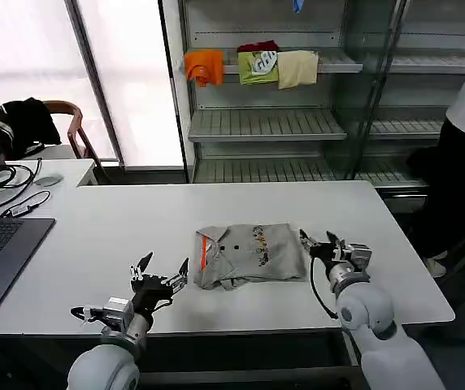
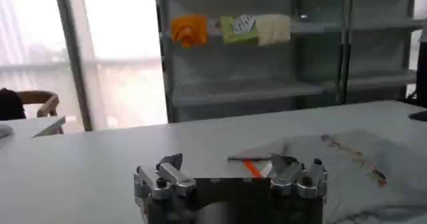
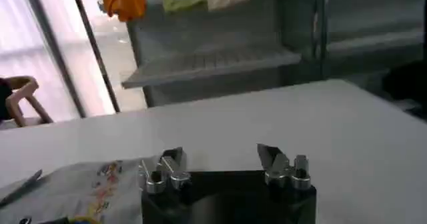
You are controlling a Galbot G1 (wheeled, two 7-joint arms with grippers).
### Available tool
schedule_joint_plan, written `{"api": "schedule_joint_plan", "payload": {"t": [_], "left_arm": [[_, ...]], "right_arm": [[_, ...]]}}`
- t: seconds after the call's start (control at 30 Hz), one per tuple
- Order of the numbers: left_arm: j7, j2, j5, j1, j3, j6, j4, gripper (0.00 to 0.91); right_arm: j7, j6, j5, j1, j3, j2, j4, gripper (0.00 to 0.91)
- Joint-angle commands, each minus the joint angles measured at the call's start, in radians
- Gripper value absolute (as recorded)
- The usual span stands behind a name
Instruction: Fold and organize the clothes.
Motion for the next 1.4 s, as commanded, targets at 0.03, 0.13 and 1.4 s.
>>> {"api": "schedule_joint_plan", "payload": {"t": [0.03, 0.13, 1.4], "left_arm": [[-0.035, -0.057, -0.009, -0.001, 0.001, -0.031, -0.021, 0.907], [-0.036, -0.066, -0.008, 0.006, 0.000, -0.036, -0.030, 0.907], [-0.020, -0.067, 0.046, 0.017, -0.015, -0.059, -0.030, 0.907]], "right_arm": [[-0.028, 0.033, -0.234, -0.086, 0.115, -0.043, 0.150, 0.907], [-0.030, 0.034, -0.234, -0.113, 0.130, -0.044, 0.169, 0.907], [-0.031, 0.037, -0.289, -0.181, 0.131, -0.001, 0.212, 0.907]]}}
